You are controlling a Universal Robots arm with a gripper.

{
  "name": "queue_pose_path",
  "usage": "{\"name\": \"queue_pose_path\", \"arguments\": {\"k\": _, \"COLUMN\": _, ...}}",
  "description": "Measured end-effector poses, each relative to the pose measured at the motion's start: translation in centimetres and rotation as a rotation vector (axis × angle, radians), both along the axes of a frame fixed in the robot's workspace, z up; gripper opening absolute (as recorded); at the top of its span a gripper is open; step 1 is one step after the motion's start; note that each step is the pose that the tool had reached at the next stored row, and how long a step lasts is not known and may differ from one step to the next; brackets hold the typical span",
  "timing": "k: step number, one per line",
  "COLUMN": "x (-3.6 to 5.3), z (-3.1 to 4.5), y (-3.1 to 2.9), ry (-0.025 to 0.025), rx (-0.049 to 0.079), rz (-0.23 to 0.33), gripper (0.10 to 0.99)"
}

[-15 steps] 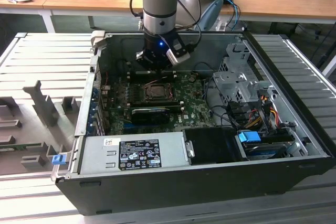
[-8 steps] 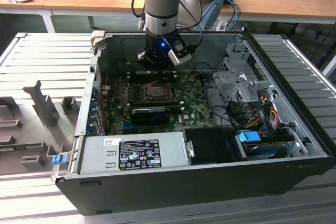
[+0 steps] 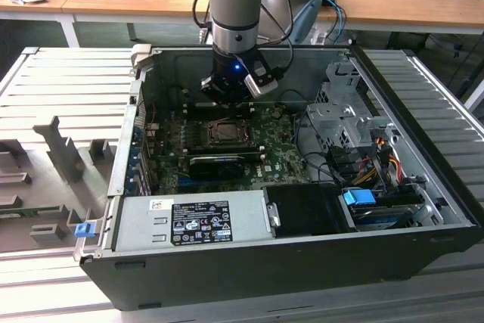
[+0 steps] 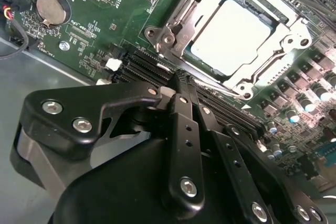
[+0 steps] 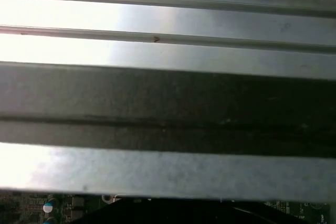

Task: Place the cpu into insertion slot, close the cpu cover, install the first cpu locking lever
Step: 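Close the cpu cover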

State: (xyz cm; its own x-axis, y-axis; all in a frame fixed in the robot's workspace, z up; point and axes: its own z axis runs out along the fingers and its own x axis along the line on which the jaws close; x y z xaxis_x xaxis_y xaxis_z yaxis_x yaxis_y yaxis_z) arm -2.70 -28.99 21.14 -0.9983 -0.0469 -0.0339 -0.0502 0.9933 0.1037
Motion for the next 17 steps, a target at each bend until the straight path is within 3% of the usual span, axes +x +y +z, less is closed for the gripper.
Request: {"name": "queue_pose_path", "arguments": {"k": 17, "x": 0.48, "z": -0.91, "y": 0.01, "ry": -0.0005, "rx": -0.007, "rz": 0.000, "gripper": 0.106}}
